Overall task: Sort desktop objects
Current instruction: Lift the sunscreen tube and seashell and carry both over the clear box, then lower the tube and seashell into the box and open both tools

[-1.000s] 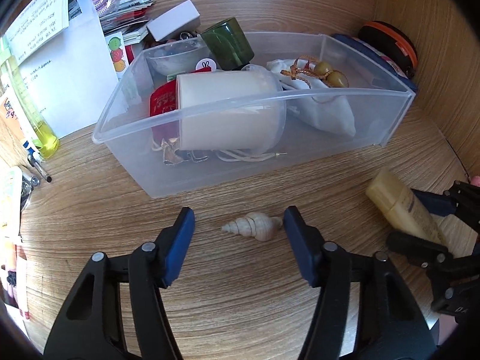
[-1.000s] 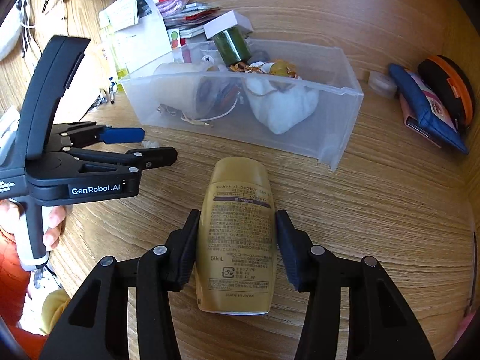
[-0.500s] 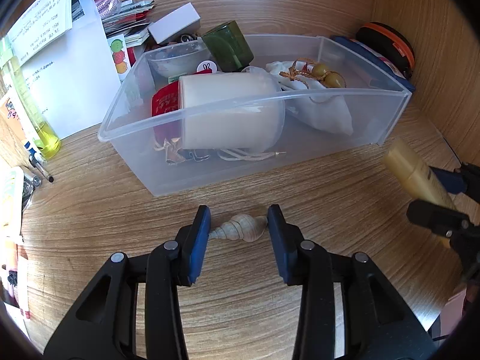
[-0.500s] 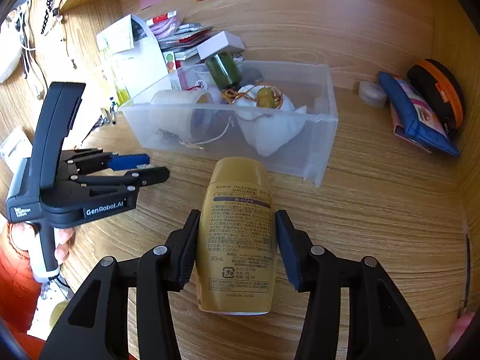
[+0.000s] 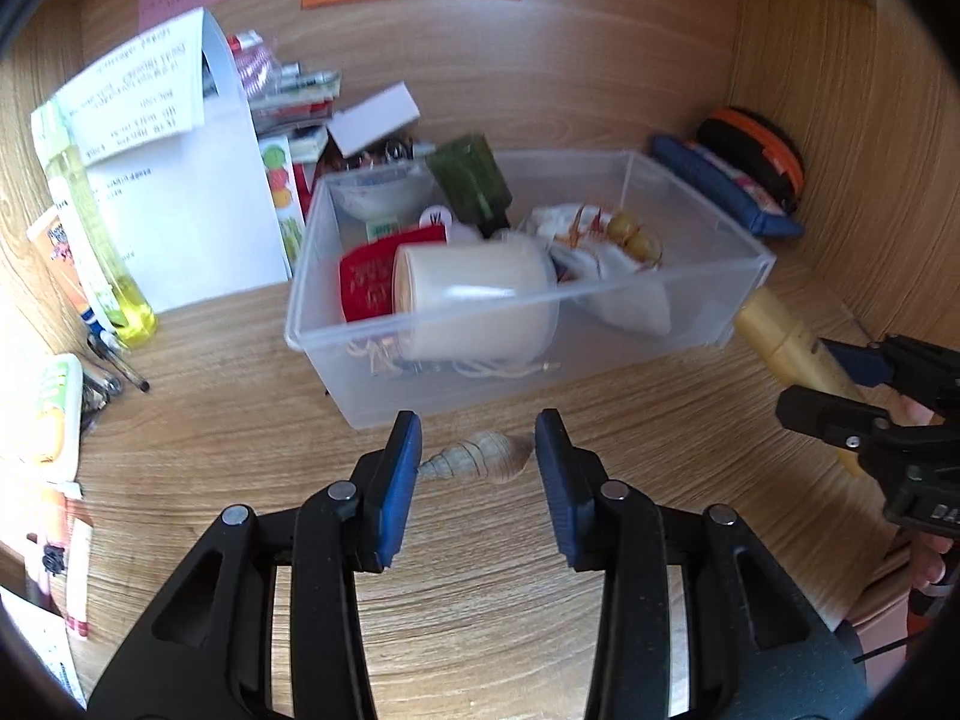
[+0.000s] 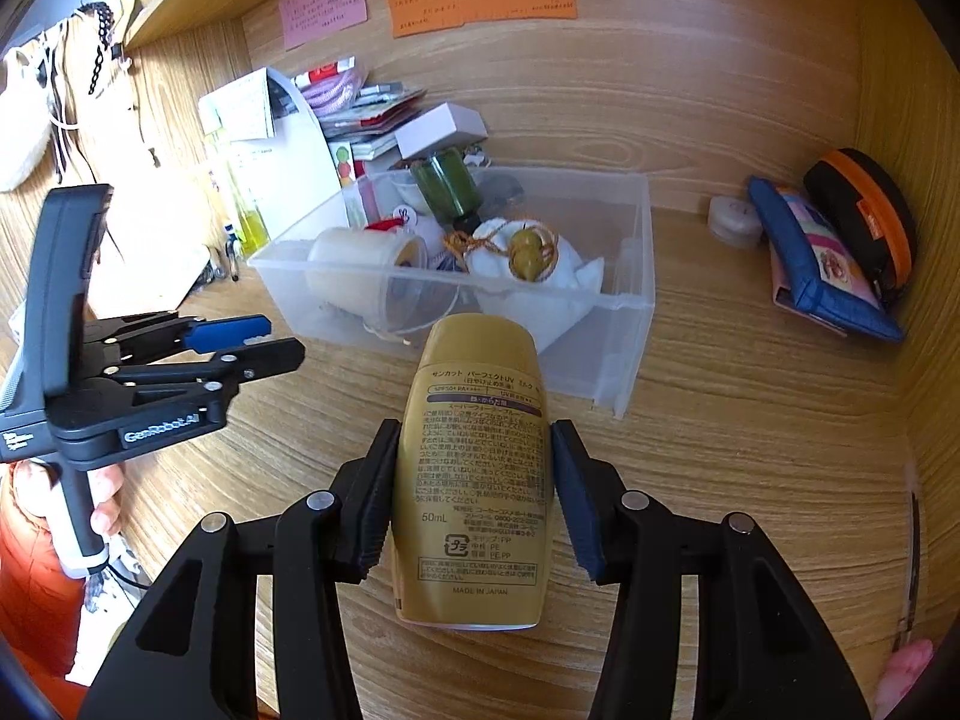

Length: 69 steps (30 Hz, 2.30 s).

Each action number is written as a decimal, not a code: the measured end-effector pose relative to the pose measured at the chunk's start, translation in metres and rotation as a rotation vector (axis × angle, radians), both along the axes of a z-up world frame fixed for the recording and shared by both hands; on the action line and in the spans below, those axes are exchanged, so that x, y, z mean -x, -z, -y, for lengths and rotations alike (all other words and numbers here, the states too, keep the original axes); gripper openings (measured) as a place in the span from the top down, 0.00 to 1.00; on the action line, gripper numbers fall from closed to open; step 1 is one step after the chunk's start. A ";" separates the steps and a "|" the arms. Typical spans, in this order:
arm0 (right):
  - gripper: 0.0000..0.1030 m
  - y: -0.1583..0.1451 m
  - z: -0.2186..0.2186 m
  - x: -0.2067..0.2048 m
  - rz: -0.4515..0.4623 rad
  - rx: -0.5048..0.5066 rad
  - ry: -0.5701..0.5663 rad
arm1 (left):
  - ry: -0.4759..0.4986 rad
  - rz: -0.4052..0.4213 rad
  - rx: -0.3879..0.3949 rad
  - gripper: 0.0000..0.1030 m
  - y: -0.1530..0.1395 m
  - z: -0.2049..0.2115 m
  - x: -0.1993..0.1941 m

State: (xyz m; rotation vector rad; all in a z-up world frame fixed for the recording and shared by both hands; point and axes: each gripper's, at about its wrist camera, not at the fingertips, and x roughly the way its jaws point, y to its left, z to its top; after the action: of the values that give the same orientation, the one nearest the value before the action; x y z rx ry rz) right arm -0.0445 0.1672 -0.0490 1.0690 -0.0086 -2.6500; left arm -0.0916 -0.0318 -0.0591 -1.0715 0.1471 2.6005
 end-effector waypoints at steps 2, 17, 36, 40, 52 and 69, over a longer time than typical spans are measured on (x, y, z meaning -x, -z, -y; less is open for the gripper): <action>0.56 -0.004 -0.002 0.001 -0.008 0.006 0.001 | 0.008 -0.010 -0.011 0.62 -0.007 0.000 0.000; 0.76 -0.023 -0.011 0.026 -0.030 -0.004 0.007 | 0.049 -0.077 -0.024 0.62 -0.043 -0.016 0.014; 0.76 -0.065 -0.031 0.037 -0.125 0.058 0.020 | 0.079 -0.075 -0.067 0.62 -0.054 -0.028 0.040; 0.76 -0.079 -0.037 0.044 -0.162 0.064 0.037 | 0.086 -0.078 -0.082 0.62 -0.057 -0.032 0.048; 0.76 -0.086 -0.038 0.084 -0.182 0.035 0.056 | 0.116 -0.020 -0.100 0.62 -0.046 -0.052 0.079; 0.76 -0.033 -0.032 0.120 -0.065 0.020 0.022 | 0.155 0.036 -0.037 0.62 -0.010 -0.077 0.095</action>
State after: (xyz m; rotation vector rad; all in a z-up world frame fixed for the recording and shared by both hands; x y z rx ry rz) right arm -0.1649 0.1990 -0.0155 0.9813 -0.0340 -2.6966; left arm -0.1869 0.0454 -0.0491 -1.0504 0.1655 2.4354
